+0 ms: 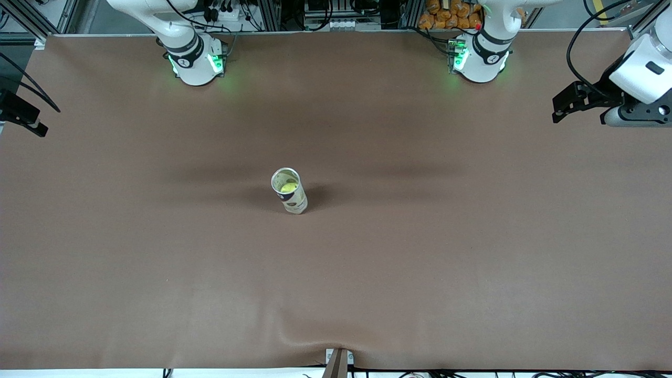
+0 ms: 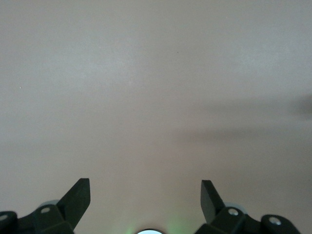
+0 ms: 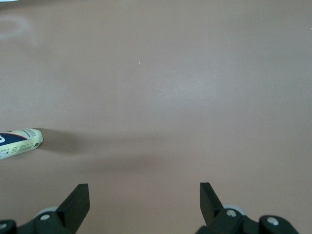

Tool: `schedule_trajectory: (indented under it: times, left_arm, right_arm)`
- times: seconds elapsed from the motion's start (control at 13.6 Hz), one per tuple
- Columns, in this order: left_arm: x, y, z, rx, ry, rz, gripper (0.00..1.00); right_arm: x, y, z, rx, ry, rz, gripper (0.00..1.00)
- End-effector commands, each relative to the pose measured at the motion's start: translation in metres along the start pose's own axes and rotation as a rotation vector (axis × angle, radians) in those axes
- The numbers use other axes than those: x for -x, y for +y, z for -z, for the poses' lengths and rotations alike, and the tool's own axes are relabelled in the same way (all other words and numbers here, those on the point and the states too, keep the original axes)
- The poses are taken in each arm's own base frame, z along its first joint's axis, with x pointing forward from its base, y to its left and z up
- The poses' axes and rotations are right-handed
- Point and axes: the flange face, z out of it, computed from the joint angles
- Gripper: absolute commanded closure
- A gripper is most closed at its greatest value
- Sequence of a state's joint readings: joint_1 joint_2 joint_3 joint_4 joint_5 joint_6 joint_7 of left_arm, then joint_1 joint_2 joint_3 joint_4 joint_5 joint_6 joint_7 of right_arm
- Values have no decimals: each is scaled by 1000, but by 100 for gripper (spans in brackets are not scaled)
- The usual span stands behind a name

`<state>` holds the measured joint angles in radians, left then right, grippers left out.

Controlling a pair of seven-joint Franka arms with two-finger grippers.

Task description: Insert tennis ball vertically with right arm

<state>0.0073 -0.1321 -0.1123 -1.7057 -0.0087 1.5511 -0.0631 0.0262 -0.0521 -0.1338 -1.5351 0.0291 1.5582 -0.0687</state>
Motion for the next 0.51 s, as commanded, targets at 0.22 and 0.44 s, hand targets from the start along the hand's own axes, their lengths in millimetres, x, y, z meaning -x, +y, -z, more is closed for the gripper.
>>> schedule_trajectory:
  times: [0.22,0.44]
  left_arm:
    - [-2,-5,14,-17,29,-1,0]
    - [-9,-4,12,-16,16,8,0]
  right_arm:
    - [1,-14,3,7,-4,7,0]
    - [0,-15,2,6,-4,0,0]
